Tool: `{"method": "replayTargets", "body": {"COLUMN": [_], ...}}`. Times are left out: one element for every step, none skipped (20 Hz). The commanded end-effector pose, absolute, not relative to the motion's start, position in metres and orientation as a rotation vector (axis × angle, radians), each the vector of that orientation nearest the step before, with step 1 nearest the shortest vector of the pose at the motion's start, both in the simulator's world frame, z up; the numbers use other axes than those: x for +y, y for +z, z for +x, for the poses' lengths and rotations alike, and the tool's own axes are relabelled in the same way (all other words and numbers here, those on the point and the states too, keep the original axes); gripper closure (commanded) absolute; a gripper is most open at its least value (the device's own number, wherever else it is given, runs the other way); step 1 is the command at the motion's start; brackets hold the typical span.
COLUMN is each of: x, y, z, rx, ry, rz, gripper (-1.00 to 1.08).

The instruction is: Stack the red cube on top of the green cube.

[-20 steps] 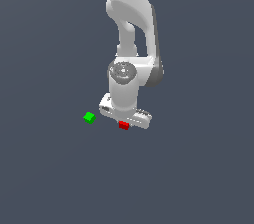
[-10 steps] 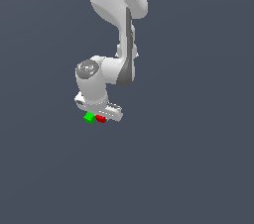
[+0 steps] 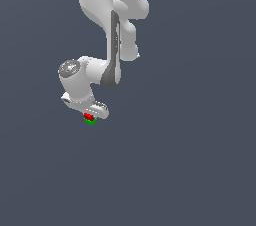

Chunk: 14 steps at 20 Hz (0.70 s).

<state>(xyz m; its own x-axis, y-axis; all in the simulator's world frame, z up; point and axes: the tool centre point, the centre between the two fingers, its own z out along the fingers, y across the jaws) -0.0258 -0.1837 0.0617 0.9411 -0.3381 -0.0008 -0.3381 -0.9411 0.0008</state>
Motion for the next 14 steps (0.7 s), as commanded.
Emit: {"method": "replayTargets", "body": {"x": [-0.1895, -0.1905, -0.1909, -0.1909, -0.1909, -0.1909, -0.1909, -0.1909, -0.1909, -0.1909, -0.1909, -0.1909, -0.1909, -0.1909], "y": [0.0607, 0.0605, 0.0604, 0.0604, 0.0604, 0.0604, 0.0604, 0.0604, 0.0604, 0.0604, 0.0604, 0.0604, 0.0604, 0.0604], "z": [-0.0270, -0.0270, -0.0267, -0.0266, -0.0266, -0.0266, -0.0266, -0.0266, -0.0266, -0.0266, -0.0266, -0.0266, -0.0266, -0.0266], "rx": [-0.535, -0.535, -0.535, -0.535, -0.535, -0.535, -0.535, -0.535, -0.535, -0.535, -0.535, -0.535, -0.535, -0.535], "ry": [0.000, 0.000, 0.000, 0.000, 0.000, 0.000, 0.000, 0.000, 0.000, 0.000, 0.000, 0.000, 0.000, 0.000], "rz": [3.096, 3.096, 3.096, 3.096, 3.096, 3.096, 3.096, 3.096, 3.096, 3.096, 3.096, 3.096, 3.096, 3.096], "gripper": [1.08, 1.08, 1.08, 1.08, -0.92, -0.92, -0.92, -0.92, -0.92, -0.92, -0.92, -0.92, -0.92, -0.92]}}
